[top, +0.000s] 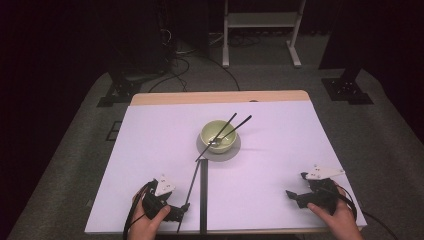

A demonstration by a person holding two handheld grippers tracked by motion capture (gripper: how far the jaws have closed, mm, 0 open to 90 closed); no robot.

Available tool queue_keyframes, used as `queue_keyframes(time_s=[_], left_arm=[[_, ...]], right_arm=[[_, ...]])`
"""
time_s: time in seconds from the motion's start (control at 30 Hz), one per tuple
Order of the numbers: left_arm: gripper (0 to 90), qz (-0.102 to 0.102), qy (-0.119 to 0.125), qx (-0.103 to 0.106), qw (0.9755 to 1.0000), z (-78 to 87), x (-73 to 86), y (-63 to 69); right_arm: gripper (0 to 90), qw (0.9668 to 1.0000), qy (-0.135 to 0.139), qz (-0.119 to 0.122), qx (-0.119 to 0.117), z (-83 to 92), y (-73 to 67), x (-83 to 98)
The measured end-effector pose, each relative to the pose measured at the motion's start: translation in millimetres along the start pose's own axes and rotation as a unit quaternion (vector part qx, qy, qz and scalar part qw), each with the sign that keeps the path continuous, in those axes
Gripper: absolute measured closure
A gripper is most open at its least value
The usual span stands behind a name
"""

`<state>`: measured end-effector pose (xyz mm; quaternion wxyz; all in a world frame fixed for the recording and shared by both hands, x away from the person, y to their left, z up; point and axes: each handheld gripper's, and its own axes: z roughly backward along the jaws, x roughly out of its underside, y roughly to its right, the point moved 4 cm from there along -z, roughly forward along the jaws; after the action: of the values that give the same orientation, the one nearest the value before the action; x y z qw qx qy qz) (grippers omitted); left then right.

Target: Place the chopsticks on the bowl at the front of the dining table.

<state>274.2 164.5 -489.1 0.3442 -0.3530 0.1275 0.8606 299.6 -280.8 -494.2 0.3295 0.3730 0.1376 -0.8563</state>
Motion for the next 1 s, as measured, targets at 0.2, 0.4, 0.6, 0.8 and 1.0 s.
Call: queue_keyframes(time_s=[0.2, 0.4, 0.6, 0.8, 1.0], left_arm=[[2.1, 0.003, -0.002, -0.003, 1.0, 2.3, 2.1, -6.1], [2.1, 0.004, -0.003, -0.003, 1.0, 3.9, 3.7, -11.3], [2.0, 0.005, -0.004, -0.006, 1.0, 5.9, 5.6, -18.0], [2.0, 0.007, -0.003, -0.007, 0.9999, 6.7, 6.4, -22.0], [2.0, 0.007, -0.002, -0.006, 1.0, 6.9, 7.0, -26.4]], right_arm=[[10.6, 1.0, 0.0, 0.0, 0.0, 0.0, 0.0, 0.0], [10.5, 1.0, 0.0, 0.0, 0.0, 0.0, 0.0, -0.1], [10.6, 1.0, 0.0, 0.0, 0.0, 0.0, 0.0, 0.0], [10.6, 1.0, 0.0, 0.0, 0.0, 0.0, 0.0, 0.0], [10.6, 1.0, 0.0, 0.0, 0.0, 0.0, 0.0, 0.0]])
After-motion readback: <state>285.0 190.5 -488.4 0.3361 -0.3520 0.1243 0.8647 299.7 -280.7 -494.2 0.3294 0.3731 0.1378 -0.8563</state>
